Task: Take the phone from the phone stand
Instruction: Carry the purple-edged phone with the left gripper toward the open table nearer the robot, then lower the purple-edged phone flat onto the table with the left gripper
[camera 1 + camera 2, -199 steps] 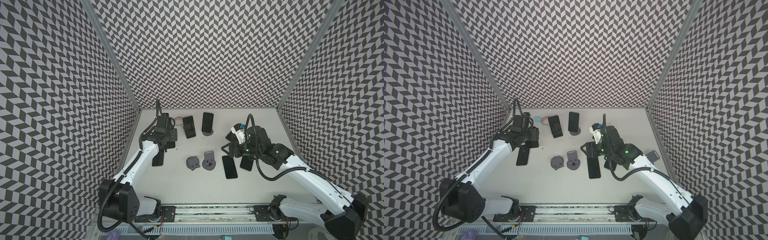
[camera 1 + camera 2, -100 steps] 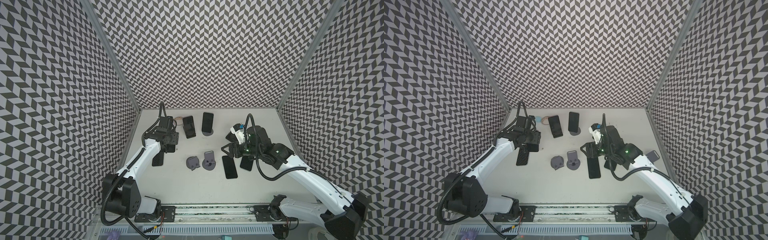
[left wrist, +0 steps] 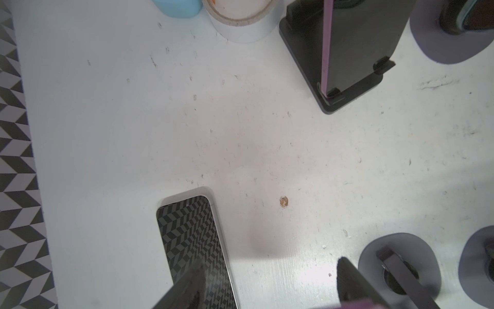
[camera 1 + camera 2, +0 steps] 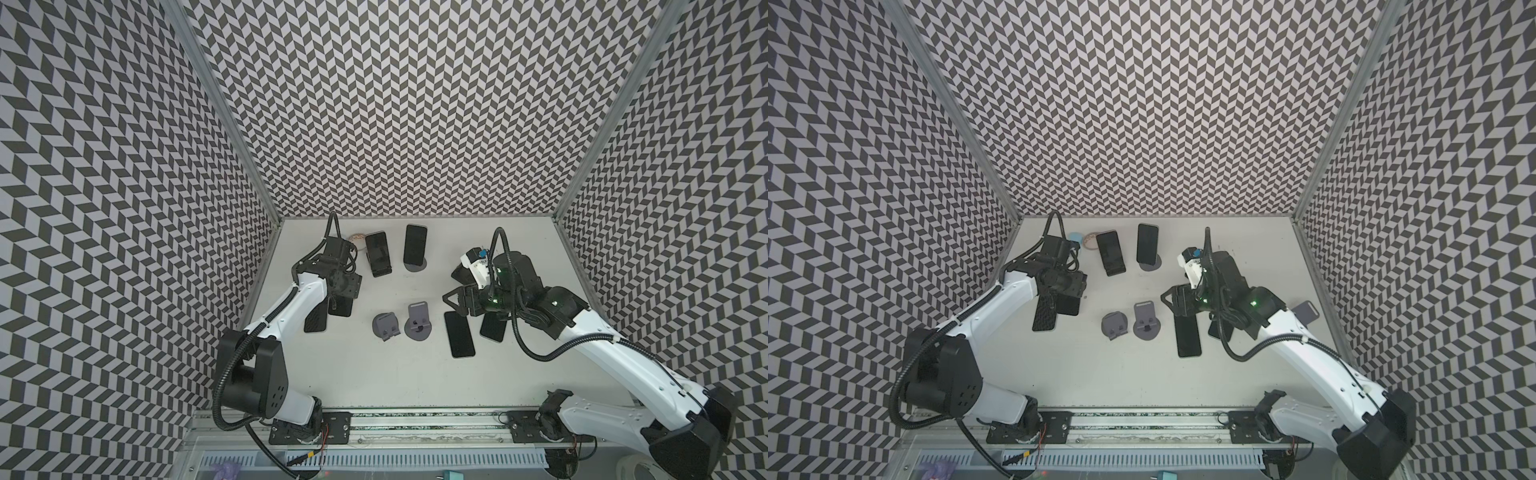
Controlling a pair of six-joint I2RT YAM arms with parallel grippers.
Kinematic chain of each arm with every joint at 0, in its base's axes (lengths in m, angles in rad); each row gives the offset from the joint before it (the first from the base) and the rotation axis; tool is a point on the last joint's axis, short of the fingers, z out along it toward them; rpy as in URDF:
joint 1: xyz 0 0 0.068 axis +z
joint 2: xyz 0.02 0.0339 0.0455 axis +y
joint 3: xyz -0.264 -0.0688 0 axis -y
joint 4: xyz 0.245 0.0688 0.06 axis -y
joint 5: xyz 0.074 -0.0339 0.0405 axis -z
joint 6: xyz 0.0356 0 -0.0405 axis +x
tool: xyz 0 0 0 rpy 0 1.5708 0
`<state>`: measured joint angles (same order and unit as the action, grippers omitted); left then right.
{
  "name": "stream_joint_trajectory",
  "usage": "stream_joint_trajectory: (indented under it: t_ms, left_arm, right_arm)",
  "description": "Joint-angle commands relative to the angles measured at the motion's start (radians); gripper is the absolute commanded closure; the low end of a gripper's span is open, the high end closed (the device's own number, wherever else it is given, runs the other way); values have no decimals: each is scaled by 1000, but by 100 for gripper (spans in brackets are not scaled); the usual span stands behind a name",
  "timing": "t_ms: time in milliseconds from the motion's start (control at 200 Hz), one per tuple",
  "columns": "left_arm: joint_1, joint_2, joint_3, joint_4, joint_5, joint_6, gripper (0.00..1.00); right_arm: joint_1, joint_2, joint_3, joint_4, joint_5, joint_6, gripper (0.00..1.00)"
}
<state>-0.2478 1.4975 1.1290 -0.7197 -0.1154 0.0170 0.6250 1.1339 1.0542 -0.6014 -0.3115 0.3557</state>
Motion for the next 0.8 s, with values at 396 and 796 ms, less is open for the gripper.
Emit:
stream_joint_trajectory:
  t_ms: [396, 796]
  left_arm:
    - [5, 53, 22, -23, 57, 67, 46]
    - [-14, 117, 12, -20, 75, 94, 46]
  right_arm:
    - [1, 1, 26, 12, 3, -13, 35]
    - [2, 18, 25, 20, 7, -8, 35]
